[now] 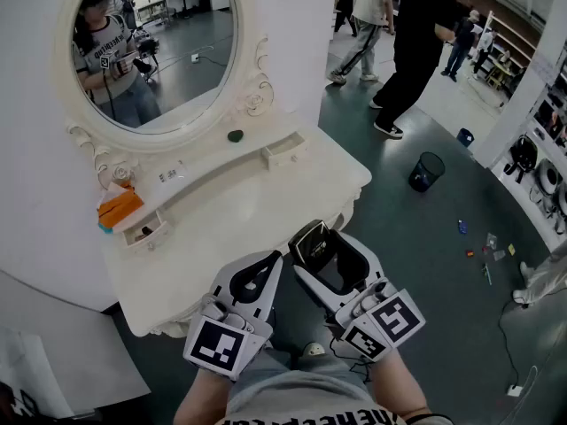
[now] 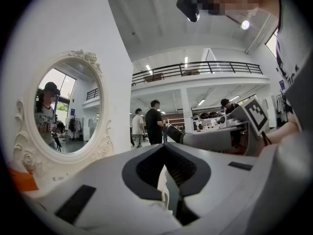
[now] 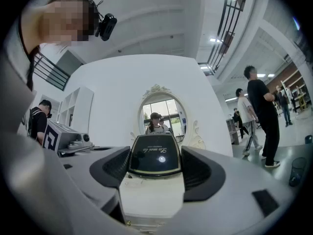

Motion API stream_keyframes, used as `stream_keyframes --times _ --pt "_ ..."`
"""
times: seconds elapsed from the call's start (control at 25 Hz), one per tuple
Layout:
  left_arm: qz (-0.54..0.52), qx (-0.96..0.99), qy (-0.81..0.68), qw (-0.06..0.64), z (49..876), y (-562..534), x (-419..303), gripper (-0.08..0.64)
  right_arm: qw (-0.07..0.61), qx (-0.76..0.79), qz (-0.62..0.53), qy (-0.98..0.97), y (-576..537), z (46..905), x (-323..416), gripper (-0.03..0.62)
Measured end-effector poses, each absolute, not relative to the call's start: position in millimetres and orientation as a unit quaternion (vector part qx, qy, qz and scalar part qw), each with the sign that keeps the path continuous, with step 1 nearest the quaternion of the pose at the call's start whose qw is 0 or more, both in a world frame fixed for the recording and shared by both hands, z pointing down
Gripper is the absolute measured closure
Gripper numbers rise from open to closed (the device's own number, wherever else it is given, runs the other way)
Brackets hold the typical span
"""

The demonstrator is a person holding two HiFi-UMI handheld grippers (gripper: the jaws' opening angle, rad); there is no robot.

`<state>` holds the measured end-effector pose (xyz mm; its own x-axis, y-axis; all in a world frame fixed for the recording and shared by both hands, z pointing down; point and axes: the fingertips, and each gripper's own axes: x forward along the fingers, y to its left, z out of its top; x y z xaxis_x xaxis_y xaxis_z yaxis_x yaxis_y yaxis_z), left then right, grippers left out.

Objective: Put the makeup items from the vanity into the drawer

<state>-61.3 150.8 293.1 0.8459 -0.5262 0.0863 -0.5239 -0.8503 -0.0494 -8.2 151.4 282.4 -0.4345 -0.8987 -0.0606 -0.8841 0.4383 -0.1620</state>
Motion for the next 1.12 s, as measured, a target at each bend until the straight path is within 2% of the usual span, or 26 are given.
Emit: stream_keyframes --times 1.12 --pt "-0.038 -0.969 0.244 0.014 299 112 -116 0.545 0.063 -0.564 -0.042 0.822 120 287 -57 0.253"
